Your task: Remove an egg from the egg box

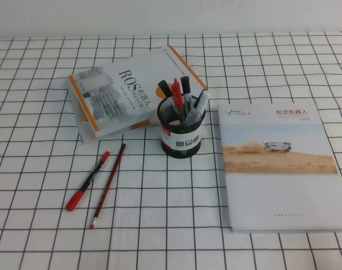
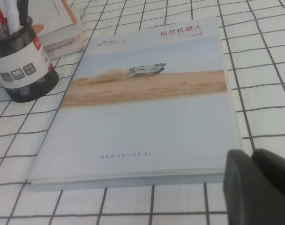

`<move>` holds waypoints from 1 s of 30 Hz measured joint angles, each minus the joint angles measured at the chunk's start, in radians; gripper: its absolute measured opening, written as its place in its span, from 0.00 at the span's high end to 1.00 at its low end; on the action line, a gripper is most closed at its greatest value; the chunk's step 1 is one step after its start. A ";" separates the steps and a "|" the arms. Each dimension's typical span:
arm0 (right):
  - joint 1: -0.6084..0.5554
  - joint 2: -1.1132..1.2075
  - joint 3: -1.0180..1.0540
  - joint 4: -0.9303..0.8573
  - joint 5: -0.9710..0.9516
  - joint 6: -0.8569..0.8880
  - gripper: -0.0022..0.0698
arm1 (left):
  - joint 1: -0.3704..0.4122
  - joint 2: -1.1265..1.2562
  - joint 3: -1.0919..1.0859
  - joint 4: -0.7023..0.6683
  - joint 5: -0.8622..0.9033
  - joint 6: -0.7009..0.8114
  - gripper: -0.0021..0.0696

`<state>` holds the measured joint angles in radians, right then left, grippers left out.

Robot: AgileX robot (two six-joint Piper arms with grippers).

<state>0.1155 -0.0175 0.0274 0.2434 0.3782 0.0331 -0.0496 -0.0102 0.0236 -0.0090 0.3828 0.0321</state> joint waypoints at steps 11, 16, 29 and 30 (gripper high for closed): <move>0.000 0.000 0.000 0.000 0.000 0.000 0.99 | 0.000 0.000 0.000 0.000 0.000 0.000 0.97; 0.000 0.000 0.000 0.000 0.000 0.000 0.99 | 0.000 0.000 0.000 -0.011 -0.025 0.000 0.97; 0.000 0.000 0.000 0.000 0.000 0.000 0.99 | 0.000 0.000 0.000 -0.141 -0.223 -0.151 0.97; 0.000 0.000 0.000 0.000 0.000 0.000 0.99 | 0.000 0.000 0.000 -0.149 -0.232 -0.173 0.97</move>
<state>0.1155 -0.0175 0.0274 0.2434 0.3782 0.0331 -0.0496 -0.0102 0.0236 -0.1583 0.1507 -0.1412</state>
